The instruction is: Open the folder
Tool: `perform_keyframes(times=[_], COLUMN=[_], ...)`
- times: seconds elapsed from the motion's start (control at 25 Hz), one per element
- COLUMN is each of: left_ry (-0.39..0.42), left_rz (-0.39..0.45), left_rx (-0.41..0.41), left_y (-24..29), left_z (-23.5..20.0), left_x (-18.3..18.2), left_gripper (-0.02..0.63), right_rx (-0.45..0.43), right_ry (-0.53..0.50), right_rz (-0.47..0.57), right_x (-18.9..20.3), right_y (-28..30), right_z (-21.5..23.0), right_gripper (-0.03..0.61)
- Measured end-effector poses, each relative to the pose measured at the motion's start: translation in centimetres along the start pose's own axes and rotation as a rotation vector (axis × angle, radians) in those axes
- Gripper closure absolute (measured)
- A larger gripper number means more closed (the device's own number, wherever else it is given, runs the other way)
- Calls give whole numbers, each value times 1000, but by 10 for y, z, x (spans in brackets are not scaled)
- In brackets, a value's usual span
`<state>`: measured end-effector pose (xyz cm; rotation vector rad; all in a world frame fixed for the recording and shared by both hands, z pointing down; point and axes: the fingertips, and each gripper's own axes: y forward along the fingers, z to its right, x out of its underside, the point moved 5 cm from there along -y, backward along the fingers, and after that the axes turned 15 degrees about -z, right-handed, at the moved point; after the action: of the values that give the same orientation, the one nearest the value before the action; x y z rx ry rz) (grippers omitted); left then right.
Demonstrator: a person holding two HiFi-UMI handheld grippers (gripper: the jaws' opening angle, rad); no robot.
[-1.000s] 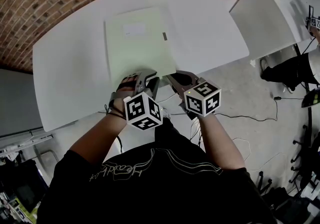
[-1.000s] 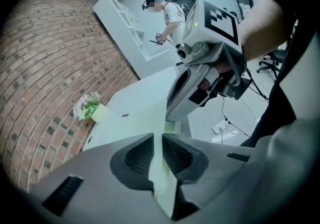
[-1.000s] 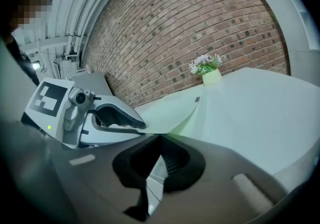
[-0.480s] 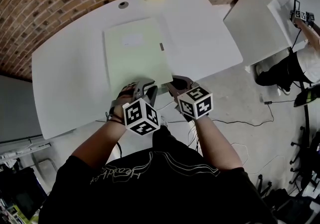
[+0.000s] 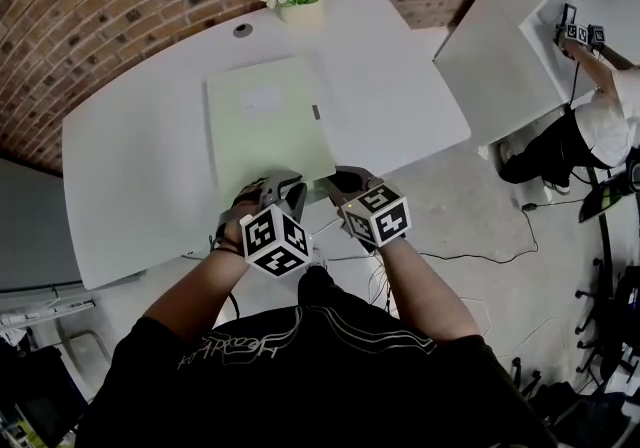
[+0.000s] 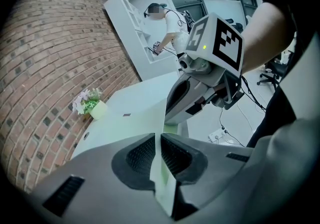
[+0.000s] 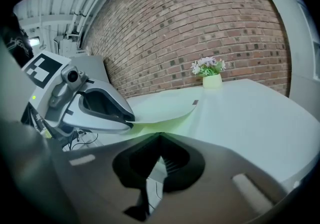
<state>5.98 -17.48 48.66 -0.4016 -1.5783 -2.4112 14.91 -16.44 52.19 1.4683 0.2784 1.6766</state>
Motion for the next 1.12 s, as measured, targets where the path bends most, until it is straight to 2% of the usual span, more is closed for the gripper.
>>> perform_keyframes(times=[0.52,1.12], left_ry=[-10,-121], left_rz=[-17,18], left_rx=[9,63], left_y=[-1,-9], left_z=[2,-6], left_x=[-1,1], left_gripper=[586,594], right_rx=[1,2], right_ry=[-30,-4], right_rz=[-44,-36], right_x=[3,4], right_y=[0,-2], right_z=[-1,-4], right_gripper=[577,577])
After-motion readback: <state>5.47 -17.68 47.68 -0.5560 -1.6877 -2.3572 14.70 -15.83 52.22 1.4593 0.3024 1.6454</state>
